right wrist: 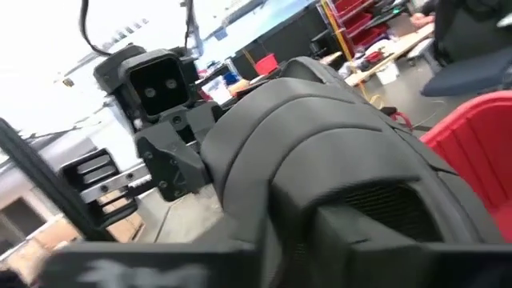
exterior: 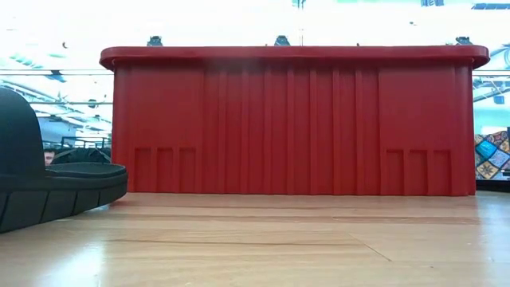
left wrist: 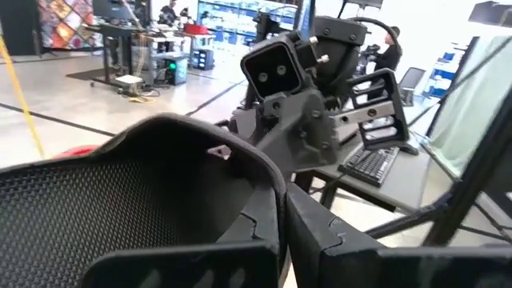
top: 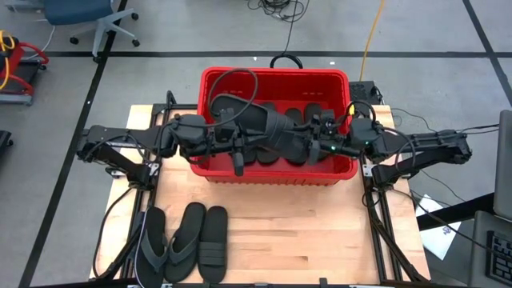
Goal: Pick and place slides into bin
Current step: Put the black slide into the red bin
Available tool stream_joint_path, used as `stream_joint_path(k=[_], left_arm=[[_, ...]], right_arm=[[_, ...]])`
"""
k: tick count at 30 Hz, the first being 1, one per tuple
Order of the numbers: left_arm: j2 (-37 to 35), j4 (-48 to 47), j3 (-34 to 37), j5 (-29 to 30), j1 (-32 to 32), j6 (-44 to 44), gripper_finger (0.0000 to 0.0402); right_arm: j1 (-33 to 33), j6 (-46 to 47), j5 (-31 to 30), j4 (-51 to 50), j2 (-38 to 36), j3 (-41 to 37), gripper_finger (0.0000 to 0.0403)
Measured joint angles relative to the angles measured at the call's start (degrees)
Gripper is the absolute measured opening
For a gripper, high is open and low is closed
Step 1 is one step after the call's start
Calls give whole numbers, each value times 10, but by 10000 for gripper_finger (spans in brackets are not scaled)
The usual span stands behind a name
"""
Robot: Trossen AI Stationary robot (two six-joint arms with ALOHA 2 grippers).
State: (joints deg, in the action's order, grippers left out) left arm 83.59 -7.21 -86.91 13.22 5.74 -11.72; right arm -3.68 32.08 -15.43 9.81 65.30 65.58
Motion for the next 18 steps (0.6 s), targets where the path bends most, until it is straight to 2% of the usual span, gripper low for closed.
stream_joint_path(k=[2,7,11,18], left_arm=[[0,-3,0,-7,0,1,2],[-21,-25,0,-12,6,0,30],[-51,-48,2,-23,12,18,71],[-123,-97,1,-21,28,20,148]], right_arm=[[0,-5,12,4,-1,0,14],[-1,-13,0,3,-8,0,7],[1,-22,-20,5,-14,0,5],[5,-20,-96,5,-23,0,3]])
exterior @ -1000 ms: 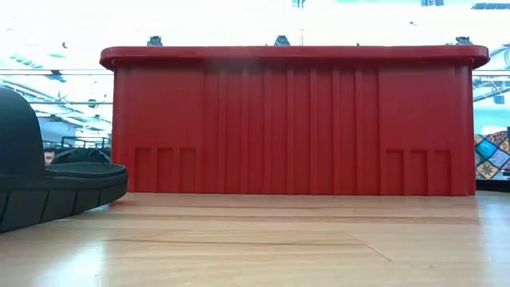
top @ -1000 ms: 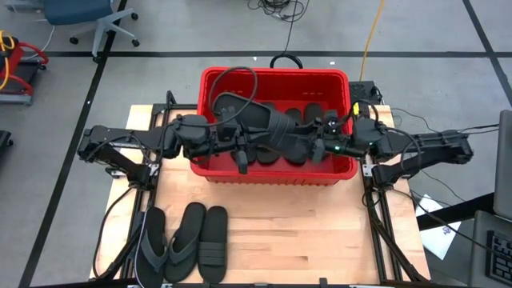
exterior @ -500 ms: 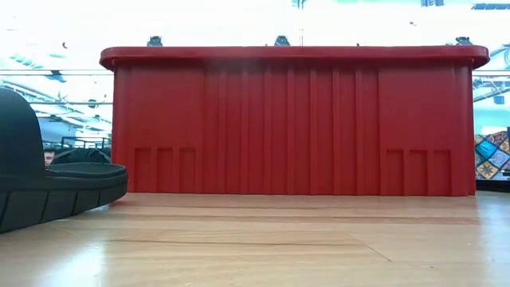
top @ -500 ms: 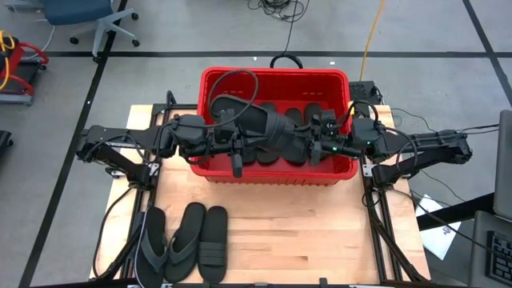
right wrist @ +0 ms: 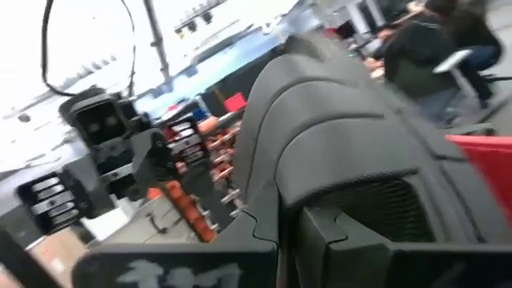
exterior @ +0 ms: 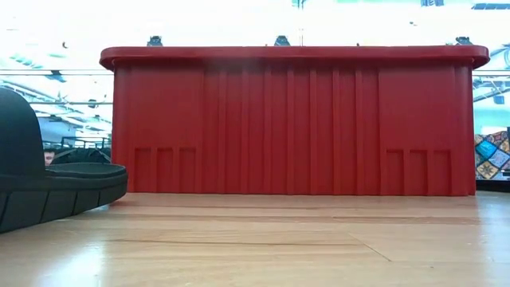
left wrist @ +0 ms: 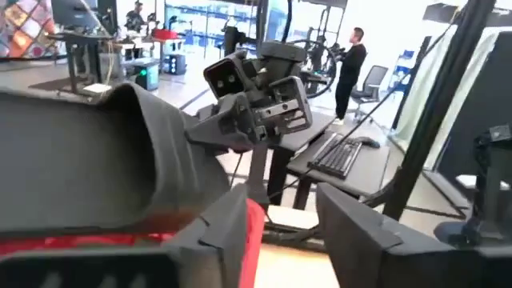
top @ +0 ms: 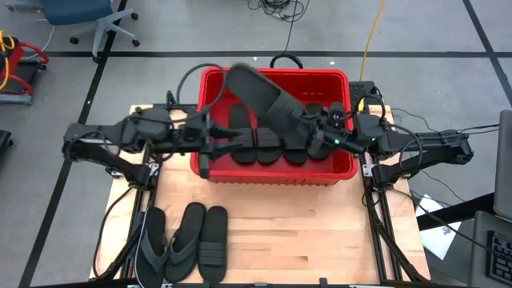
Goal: Pick and place slides into bin
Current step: Put the black slide into the red bin
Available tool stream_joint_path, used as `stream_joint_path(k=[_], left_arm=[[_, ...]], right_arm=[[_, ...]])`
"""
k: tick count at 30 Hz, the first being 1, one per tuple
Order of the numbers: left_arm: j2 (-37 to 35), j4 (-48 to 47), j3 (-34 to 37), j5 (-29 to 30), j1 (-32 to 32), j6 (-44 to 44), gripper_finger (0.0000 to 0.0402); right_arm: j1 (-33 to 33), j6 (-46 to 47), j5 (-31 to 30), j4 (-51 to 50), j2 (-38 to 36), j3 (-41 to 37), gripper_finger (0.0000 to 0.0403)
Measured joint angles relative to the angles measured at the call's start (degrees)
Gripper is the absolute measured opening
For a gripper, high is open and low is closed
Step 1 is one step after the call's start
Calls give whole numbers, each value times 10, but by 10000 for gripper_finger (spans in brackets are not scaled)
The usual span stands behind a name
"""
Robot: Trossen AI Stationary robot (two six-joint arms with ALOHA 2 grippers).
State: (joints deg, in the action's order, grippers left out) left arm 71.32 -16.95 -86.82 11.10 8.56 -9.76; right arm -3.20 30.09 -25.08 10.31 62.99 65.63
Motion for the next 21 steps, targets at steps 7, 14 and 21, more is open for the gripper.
stream_joint_path(k=[7,14,21], left_arm=[[-75,-85,0,3,44,-63,194],[-125,-167,0,7,87,-70,202],[-133,-190,0,30,91,-42,202]], right_arm=[[-2,46,-130,-20,-1,-14,2],[-15,148,-243,-49,-34,-103,1],[-17,253,-284,-92,-81,-189,1]])
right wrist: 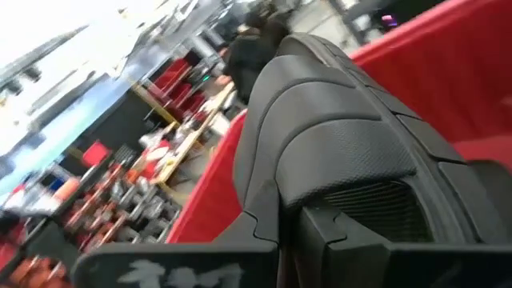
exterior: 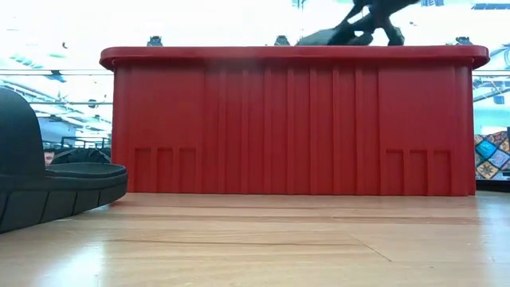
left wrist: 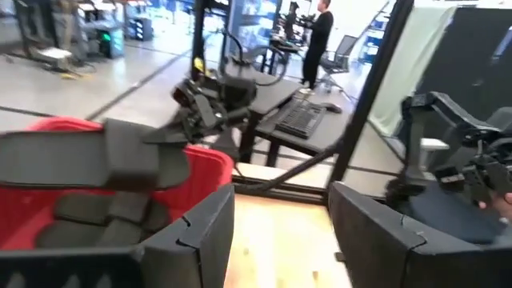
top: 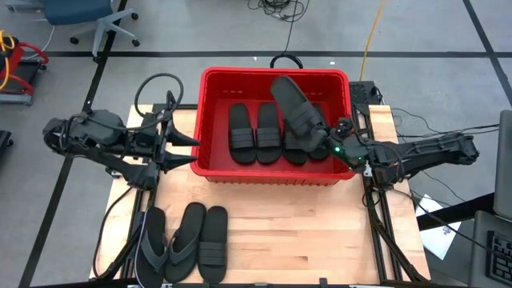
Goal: Pick and place slides into bin
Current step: Put the black slide into the red bin
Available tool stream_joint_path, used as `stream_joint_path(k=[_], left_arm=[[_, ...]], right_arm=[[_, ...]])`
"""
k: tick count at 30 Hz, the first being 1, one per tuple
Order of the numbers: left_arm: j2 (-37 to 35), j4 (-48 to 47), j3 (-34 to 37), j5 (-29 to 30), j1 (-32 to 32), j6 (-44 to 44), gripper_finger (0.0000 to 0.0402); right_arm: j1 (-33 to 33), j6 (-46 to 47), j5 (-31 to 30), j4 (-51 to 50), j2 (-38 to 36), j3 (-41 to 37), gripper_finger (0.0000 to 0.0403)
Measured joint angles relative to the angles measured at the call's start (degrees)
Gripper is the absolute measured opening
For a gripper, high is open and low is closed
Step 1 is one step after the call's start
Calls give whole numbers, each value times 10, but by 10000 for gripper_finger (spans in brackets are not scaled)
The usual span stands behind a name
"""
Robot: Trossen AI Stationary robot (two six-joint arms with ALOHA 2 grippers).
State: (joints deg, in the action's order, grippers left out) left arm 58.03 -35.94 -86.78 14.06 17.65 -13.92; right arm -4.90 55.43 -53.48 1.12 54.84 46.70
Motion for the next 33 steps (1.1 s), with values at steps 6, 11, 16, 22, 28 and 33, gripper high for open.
stream_joint_path(k=[6,11,16,22,28,33], left_arm=[[1,0,0,48,0,17,202],[0,1,0,72,0,18,202],[1,1,0,75,0,28,202],[1,1,0,75,0,27,202],[1,1,0,56,0,12,202],[0,0,0,54,0,-9,202]], right_arm=[[6,149,-65,-146,-42,-27,1],[38,193,-53,-207,-45,-26,1],[80,206,6,-238,-28,-23,1],[110,228,28,-248,-2,-23,1],[125,216,53,-244,-1,-24,10],[125,203,89,-221,2,-29,28]])
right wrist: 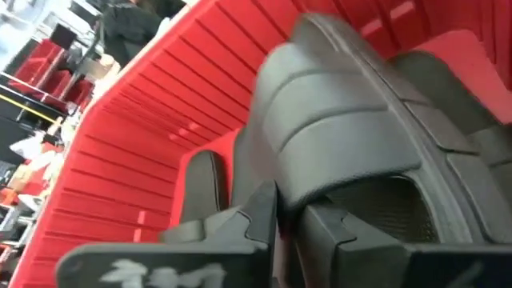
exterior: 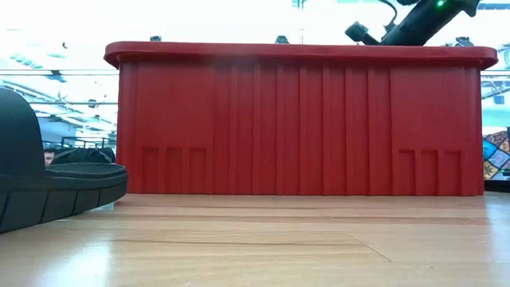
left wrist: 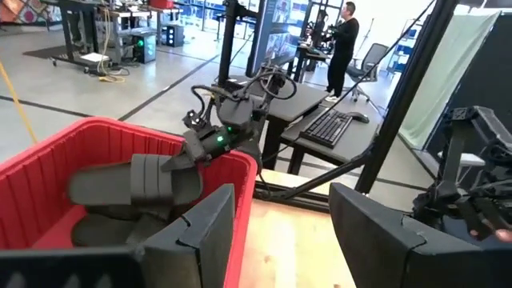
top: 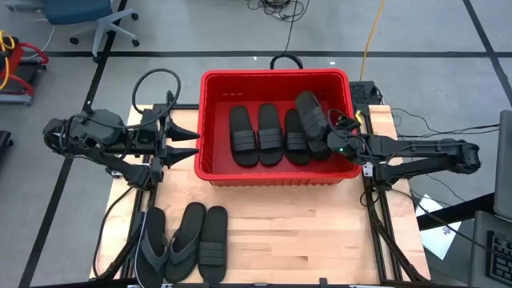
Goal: Pick and place slides into bin
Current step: Put the black slide into the red bin
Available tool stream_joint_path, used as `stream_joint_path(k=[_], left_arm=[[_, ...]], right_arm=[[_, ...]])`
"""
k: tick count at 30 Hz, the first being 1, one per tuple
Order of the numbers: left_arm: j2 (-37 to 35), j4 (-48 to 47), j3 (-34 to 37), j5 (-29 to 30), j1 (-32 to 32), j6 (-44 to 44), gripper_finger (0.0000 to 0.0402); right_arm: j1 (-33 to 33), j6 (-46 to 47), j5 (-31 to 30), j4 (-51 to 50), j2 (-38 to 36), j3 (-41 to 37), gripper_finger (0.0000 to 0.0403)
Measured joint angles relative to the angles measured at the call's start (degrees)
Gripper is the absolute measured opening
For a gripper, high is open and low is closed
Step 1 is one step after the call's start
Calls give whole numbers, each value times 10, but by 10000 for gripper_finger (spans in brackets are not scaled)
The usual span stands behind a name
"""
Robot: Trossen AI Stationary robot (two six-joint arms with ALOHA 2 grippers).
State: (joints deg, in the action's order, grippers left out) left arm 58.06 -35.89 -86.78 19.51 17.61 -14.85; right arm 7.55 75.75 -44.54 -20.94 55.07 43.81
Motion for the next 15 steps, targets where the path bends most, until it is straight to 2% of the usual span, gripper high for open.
stream_joint_path(k=[8,15], left_arm=[[-6,1,0,-30,0,-25,202],[-16,1,0,-34,0,-44,202]], right_arm=[[0,7,16,3,-1,1,72],[0,3,37,7,-2,2,154]])
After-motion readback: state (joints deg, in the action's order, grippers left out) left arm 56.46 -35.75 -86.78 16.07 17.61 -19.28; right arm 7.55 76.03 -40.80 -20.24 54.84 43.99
